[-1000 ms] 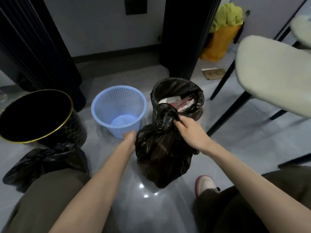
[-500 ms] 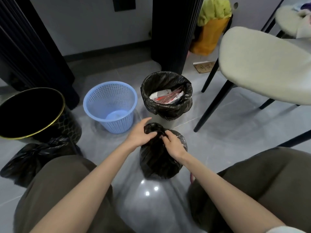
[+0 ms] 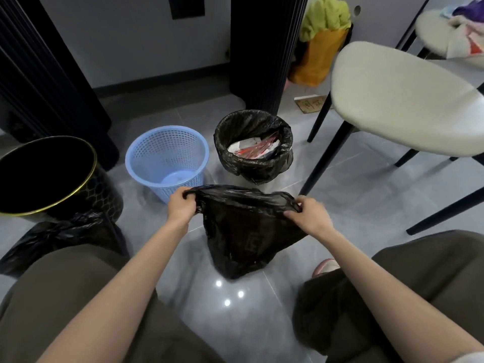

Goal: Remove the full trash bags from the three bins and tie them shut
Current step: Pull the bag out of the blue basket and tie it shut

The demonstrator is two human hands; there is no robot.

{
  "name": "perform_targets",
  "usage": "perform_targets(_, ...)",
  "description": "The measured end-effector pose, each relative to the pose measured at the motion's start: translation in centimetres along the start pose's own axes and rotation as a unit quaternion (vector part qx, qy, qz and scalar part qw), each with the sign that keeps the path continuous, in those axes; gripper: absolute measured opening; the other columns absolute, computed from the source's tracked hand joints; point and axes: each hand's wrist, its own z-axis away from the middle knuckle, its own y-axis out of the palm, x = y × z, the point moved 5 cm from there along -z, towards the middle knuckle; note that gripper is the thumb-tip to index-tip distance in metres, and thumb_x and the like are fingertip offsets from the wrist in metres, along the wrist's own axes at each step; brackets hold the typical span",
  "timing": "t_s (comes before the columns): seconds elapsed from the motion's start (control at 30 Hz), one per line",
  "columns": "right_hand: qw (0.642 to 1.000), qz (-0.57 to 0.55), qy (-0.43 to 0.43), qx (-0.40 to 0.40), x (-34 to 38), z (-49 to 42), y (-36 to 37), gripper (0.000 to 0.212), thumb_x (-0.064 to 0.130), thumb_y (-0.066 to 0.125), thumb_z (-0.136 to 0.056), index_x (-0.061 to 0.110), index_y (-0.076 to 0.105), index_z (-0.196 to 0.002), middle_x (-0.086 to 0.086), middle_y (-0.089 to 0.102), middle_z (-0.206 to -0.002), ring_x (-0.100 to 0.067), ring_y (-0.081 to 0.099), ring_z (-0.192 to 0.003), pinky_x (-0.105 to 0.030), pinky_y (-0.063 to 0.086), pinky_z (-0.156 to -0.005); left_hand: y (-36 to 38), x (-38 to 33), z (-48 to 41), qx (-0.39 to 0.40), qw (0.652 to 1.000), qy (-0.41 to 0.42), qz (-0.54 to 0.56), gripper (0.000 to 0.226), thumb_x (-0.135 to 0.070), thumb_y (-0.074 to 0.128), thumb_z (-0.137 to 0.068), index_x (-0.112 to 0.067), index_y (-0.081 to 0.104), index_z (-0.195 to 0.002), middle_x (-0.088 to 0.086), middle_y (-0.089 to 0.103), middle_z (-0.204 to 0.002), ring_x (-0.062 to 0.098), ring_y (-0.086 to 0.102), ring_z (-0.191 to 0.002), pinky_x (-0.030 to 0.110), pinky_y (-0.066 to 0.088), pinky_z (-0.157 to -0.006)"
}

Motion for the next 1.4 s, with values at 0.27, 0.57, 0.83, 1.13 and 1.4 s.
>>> perform_targets(0.27,0.991,0.057,0.051,-0.108,-2.0,0.7,-2.0,0.032,0.002,0.049,-0.080,0.013,0.055,-0.109,-0.016,0.057,-0.111,-0.039,0.053,-0.100,-0.037,0.041,-0.075,-0.1,-0.2,0.6,0.005,1.000,-0.006,0.016,0.021,-0.001,0.039,-0.095,-0.010,0.058,-0.095,0.008,0.058,-0.090,0.020,0.056,-0.077,0.034,0.054,-0.068)
perform_targets(0.57,0.950,0.143,-0.266,-0.084,8.9,1.3,1.1,0.076,0.031,0.061,-0.079,0.012,0.030,-0.146,-0.009,0.027,-0.154,-0.027,0.019,-0.144,-0.045,0.013,-0.119,0.6,-1.5,1.6,0.078,0.995,0.025,-0.057,0.023,-0.004,0.040,-0.096,-0.012,0.059,-0.085,0.007,0.055,-0.075,0.017,0.051,-0.066,0.030,0.049,-0.061)
perform_targets(0.83,0.933,0.251,-0.250,0.057,8.8,-1.6,8.2,0.099,0.050,0.063,-0.082,0.014,0.004,-0.153,-0.011,0.030,-0.151,-0.031,0.015,-0.145,-0.050,-0.003,-0.119,-0.2,-2.7,1.8,0.112,0.955,0.167,-0.219,0.022,-0.003,0.043,-0.093,-0.003,0.065,-0.093,0.008,0.063,-0.084,0.016,0.054,-0.076,0.016,0.039,-0.063)
perform_targets(1.13,0.976,0.053,-0.204,0.049,7.5,-2.7,9.0,0.033,0.007,0.038,-0.094,0.010,0.057,-0.121,-0.010,0.053,-0.112,-0.031,0.055,-0.106,-0.039,0.045,-0.091,-1.8,-1.8,0.5,0.074,0.982,0.082,-0.154,0.026,-0.004,0.039,-0.094,-0.005,0.063,-0.083,0.006,0.056,-0.065,0.020,0.052,-0.061,0.032,0.046,-0.064)
perform_targets(1.4,0.939,-0.095,-0.189,0.272,9.6,-0.4,10.9,0.082,0.015,0.059,-0.081,0.042,0.017,-0.147,-0.001,0.059,-0.126,-0.016,0.055,-0.114,-0.026,0.041,-0.099,-0.4,-2.0,1.1,0.158,0.983,-0.024,-0.088,0.020,-0.008,0.045,-0.094,-0.007,0.064,-0.087,0.008,0.059,-0.079,0.012,0.055,-0.070,0.016,0.052,-0.061)
